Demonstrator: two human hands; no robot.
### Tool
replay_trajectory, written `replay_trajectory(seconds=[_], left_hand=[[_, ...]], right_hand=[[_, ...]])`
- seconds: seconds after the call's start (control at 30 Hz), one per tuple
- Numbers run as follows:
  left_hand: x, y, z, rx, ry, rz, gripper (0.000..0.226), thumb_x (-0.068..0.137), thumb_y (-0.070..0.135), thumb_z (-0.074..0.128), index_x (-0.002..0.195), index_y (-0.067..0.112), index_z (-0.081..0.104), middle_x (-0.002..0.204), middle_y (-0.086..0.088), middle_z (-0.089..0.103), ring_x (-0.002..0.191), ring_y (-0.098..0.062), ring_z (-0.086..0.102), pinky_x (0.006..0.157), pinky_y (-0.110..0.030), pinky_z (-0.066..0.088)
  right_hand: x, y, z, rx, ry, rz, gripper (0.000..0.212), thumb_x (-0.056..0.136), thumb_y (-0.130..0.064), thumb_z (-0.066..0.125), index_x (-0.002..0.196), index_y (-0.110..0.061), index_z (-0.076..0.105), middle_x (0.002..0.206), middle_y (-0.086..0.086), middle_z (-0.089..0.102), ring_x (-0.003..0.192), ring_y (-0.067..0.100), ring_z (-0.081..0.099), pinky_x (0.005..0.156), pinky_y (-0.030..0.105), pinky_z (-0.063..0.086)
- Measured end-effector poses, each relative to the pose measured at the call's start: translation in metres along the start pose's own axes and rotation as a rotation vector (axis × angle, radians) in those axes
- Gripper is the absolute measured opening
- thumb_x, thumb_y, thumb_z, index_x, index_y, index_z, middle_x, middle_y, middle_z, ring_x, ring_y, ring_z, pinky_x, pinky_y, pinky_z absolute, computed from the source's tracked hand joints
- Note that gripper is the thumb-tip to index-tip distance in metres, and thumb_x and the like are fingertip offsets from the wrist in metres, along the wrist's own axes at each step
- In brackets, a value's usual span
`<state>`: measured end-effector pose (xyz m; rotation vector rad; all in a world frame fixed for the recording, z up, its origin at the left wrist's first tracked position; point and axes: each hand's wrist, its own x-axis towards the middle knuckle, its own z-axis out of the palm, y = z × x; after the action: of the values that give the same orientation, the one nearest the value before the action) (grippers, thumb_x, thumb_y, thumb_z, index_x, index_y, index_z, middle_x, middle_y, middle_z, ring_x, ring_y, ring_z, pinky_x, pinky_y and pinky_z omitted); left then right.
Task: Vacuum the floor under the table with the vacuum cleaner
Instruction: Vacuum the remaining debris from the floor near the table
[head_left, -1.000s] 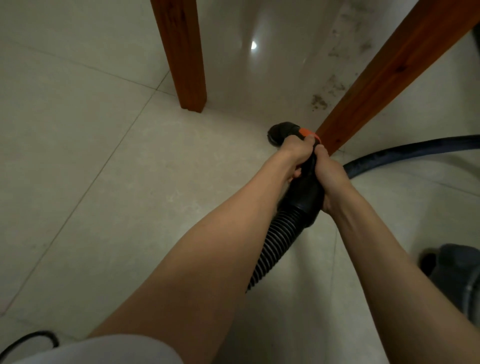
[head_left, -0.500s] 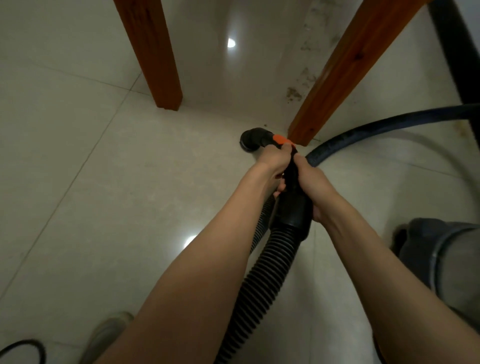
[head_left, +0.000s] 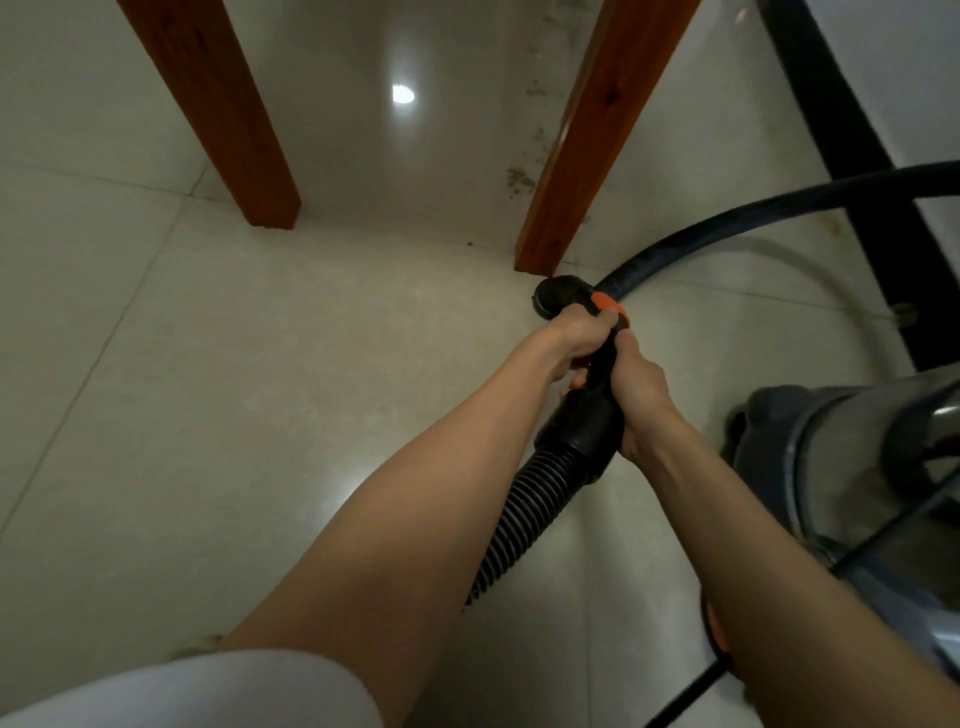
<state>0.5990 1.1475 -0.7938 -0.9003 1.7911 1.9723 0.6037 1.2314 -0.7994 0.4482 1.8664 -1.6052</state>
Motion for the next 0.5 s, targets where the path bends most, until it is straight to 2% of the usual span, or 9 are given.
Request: replay_trajectory(seconds=[0.03, 0.07, 0.1, 0.17, 0.23, 0.3, 0.37, 0.43, 0.5], left_hand=[[0.001, 0.001, 0.001, -0.003, -0.005, -0.008, 0.047, 0.102, 0.03, 0.035, 0.132, -0.006, 0.042, 0.127, -0.025, 0.055, 0.111, -0.041, 0.056, 0.073, -0.036, 0.053], [0.002, 0.001, 0.002, -0.005, -0.007, -0.009, 0.047, 0.101, 0.03, 0.036, 0.131, -0.006, 0.042, 0.13, -0.025, 0.053, 0.116, -0.04, 0.054, 0.072, -0.037, 0.053], [0.004, 0.002, 0.002, -0.003, -0.008, -0.001, 0.046, 0.101, 0.03, 0.037, 0.131, -0.005, 0.043, 0.13, -0.025, 0.053, 0.111, -0.04, 0.057, 0.064, -0.033, 0.054], [0.006, 0.003, 0.001, -0.013, 0.009, 0.033, 0.044, 0.101, 0.029, 0.038, 0.129, -0.004, 0.044, 0.126, -0.025, 0.056, 0.071, -0.029, 0.061, 0.04, -0.016, 0.047], [0.01, 0.001, -0.003, -0.011, 0.039, 0.046, 0.043, 0.101, 0.028, 0.039, 0.129, -0.004, 0.044, 0.109, -0.023, 0.061, 0.052, -0.017, 0.045, 0.027, -0.01, 0.031], [0.015, -0.002, -0.006, 0.007, 0.066, 0.05, 0.042, 0.101, 0.028, 0.039, 0.127, -0.005, 0.046, 0.082, -0.012, 0.055, 0.052, -0.017, 0.043, 0.031, -0.015, 0.033], [0.017, -0.004, -0.006, 0.03, 0.088, 0.051, 0.043, 0.1, 0.028, 0.04, 0.125, -0.006, 0.047, 0.072, -0.007, 0.05, 0.053, -0.017, 0.045, 0.038, -0.02, 0.035], [0.018, -0.006, -0.006, 0.036, 0.087, 0.055, 0.043, 0.101, 0.028, 0.04, 0.125, -0.007, 0.047, 0.077, -0.011, 0.054, 0.054, -0.019, 0.046, 0.039, -0.022, 0.038], [0.018, -0.009, -0.007, 0.04, 0.074, 0.055, 0.046, 0.101, 0.028, 0.039, 0.128, -0.008, 0.045, 0.103, -0.022, 0.062, 0.063, -0.029, 0.054, 0.048, -0.028, 0.046]], right_hand=[[0.0, -0.001, -0.001, -0.003, 0.012, -0.009, 0.038, 0.102, -0.04, 0.038, 0.093, -0.007, 0.055, 0.057, 0.009, 0.057, 0.044, 0.019, 0.056, 0.054, 0.035, 0.049], [0.001, -0.001, -0.001, -0.003, 0.02, -0.013, 0.038, 0.102, -0.04, 0.038, 0.091, -0.008, 0.055, 0.057, 0.009, 0.057, 0.045, 0.018, 0.056, 0.054, 0.035, 0.049], [0.001, -0.002, -0.001, -0.002, 0.021, -0.011, 0.037, 0.102, -0.04, 0.038, 0.089, -0.009, 0.054, 0.058, 0.009, 0.058, 0.044, 0.018, 0.056, 0.054, 0.034, 0.048], [0.001, -0.005, 0.002, 0.006, 0.011, 0.005, 0.037, 0.101, -0.04, 0.039, 0.089, -0.009, 0.055, 0.058, 0.009, 0.058, 0.045, 0.018, 0.056, 0.056, 0.035, 0.05], [0.001, -0.006, 0.003, -0.008, -0.004, 0.018, 0.038, 0.101, -0.041, 0.039, 0.091, -0.007, 0.055, 0.057, 0.009, 0.058, 0.048, 0.021, 0.056, 0.059, 0.036, 0.051], [-0.001, -0.005, 0.003, -0.006, -0.046, 0.033, 0.04, 0.101, -0.04, 0.038, 0.094, -0.005, 0.054, 0.055, 0.009, 0.055, 0.044, 0.02, 0.056, 0.051, 0.031, 0.05], [-0.005, -0.004, 0.003, 0.012, -0.073, 0.052, 0.04, 0.101, -0.04, 0.037, 0.096, -0.004, 0.052, 0.053, 0.009, 0.054, 0.039, 0.019, 0.055, 0.045, 0.027, 0.048], [-0.008, -0.004, 0.003, 0.015, -0.071, 0.06, 0.041, 0.101, -0.041, 0.037, 0.096, -0.003, 0.052, 0.05, 0.008, 0.054, 0.038, 0.018, 0.055, 0.043, 0.026, 0.048], [-0.013, -0.003, 0.006, -0.01, -0.053, 0.043, 0.043, 0.102, -0.04, 0.036, 0.091, -0.003, 0.053, 0.046, 0.007, 0.055, 0.038, 0.019, 0.055, 0.044, 0.027, 0.05]])
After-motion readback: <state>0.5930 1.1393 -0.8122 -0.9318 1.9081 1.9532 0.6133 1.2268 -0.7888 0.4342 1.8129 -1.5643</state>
